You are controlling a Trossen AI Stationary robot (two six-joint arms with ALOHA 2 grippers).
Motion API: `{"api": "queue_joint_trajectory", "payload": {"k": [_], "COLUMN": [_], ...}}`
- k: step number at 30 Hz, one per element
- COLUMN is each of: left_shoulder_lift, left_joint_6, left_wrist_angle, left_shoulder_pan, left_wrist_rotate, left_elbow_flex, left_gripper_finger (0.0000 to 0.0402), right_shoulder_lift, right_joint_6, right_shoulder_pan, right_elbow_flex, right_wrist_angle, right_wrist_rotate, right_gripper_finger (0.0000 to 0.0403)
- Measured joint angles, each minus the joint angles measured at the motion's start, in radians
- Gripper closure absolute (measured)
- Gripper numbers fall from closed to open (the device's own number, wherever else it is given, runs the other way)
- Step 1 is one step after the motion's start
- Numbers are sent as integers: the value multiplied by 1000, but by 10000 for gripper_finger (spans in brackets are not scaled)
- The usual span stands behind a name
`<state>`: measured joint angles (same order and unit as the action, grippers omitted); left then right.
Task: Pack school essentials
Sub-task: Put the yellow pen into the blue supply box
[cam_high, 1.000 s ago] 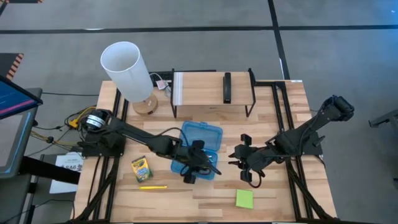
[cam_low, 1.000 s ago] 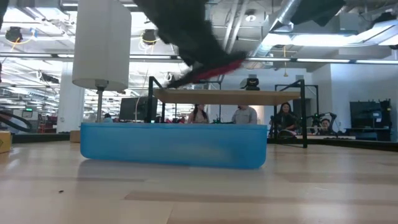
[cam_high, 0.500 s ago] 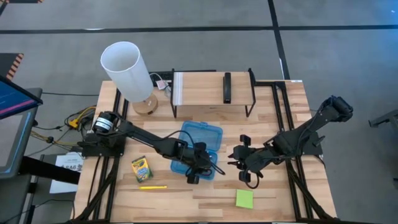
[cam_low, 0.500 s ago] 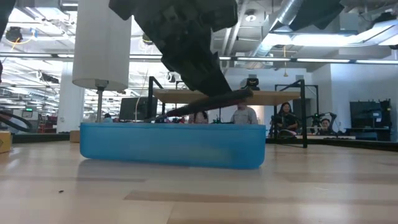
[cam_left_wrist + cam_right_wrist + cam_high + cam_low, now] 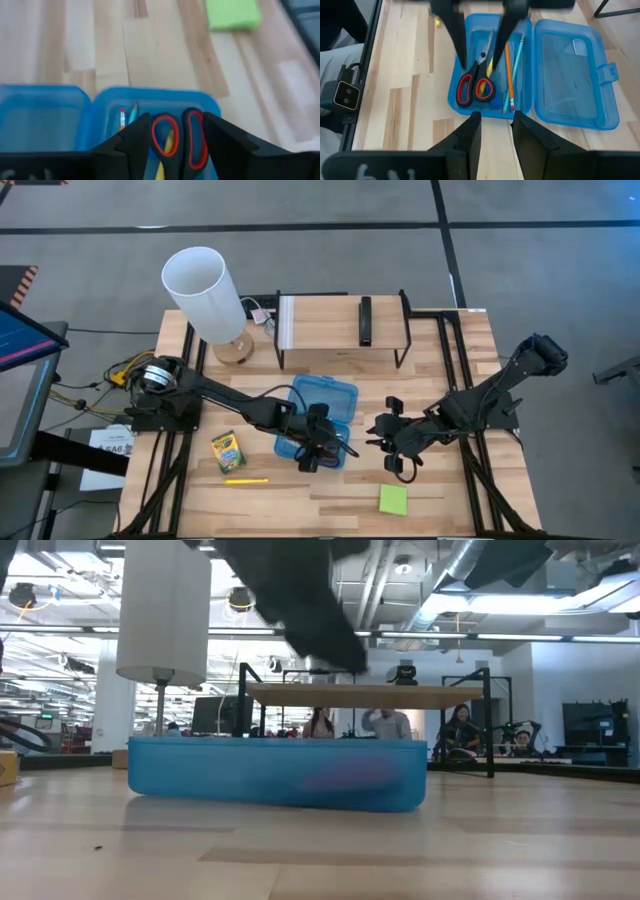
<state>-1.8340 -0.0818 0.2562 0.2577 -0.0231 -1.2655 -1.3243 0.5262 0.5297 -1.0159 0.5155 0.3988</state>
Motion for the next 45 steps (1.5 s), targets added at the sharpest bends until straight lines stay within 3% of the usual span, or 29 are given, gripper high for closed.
{"api": "queue_joint_trajectory", "payload": {"k": [8, 22, 27, 30, 35, 39, 45], "left_shoulder_lift": [167, 609, 726, 775, 801, 792, 637], "left_joint_6": [16, -242, -367, -432, -593, -643, -650], "left_wrist_angle": [52, -172, -171, -143, -28, -52, -98], "left_shoulder_pan": [60, 212, 311, 363, 443, 494, 568], "left_wrist_rotate": [-64, -309, -417, -428, -435, -427, -414], "left_elbow_flex": [80, 588, 705, 746, 754, 754, 709], "left_gripper_finger": [272, 285, 285, 285, 285, 286, 303], "right_shoulder_lift": [0, -6, -6, -6, -6, -6, -6], "right_joint_6": [23, -3, -4, -4, -4, -5, -11], "right_shoulder_pan": [0, -9, -29, -36, -35, -35, -35], "right_elbow_flex": [27, 30, 30, 30, 30, 30, 30], "right_wrist_angle": [4, -41, -46, -49, -52, -51, -52], "right_wrist_rotate": [0, 23, 23, 23, 23, 23, 23], "right_gripper_finger": [274, 274, 274, 274, 274, 274, 274]}}
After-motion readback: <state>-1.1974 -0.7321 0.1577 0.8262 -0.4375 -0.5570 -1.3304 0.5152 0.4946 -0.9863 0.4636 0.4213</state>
